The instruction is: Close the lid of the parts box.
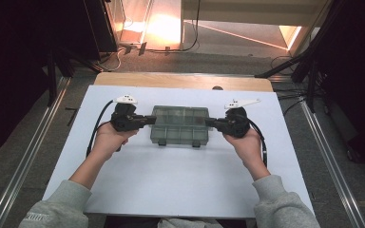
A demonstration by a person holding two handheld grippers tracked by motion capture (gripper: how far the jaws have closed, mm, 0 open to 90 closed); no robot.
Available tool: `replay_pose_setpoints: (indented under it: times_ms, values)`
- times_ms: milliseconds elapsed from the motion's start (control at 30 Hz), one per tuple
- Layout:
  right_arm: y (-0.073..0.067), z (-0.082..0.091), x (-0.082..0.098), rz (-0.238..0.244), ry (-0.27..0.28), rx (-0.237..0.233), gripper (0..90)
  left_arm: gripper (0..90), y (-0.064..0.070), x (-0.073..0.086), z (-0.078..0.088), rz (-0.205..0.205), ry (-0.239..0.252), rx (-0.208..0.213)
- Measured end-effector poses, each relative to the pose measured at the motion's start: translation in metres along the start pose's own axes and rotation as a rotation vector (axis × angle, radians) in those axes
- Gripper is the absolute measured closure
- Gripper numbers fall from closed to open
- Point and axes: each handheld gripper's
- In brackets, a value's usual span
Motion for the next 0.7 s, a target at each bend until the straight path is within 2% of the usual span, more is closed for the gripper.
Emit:
replay_pose_setpoints:
  times_ms: [233, 467, 700]
  values:
    - [-0.001, -0.002, 0.003, 0.007, -0.003, 0.008, 88.3, 88.2, -0.002, 0.004, 0.002, 0.006, 0.001, -0.004]
    - [-0.002, -0.004, 0.006, 0.009, -0.010, 0.007, 88.0, 88.1, 0.000, 0.012, -0.001, -0.001, -0.020, 0.001]
    - [0.003, -0.006, 0.012, -0.012, -0.016, 0.012, 88.0, 88.1, -0.002, 0.019, -0.002, 0.001, -0.022, 0.001]
Point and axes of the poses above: each handheld gripper's, and its own axes: z roughly backward along the jaws, x roughly out of its underside, y roughly to its right, and after that the axes turned 13 degrees about y, right-handed
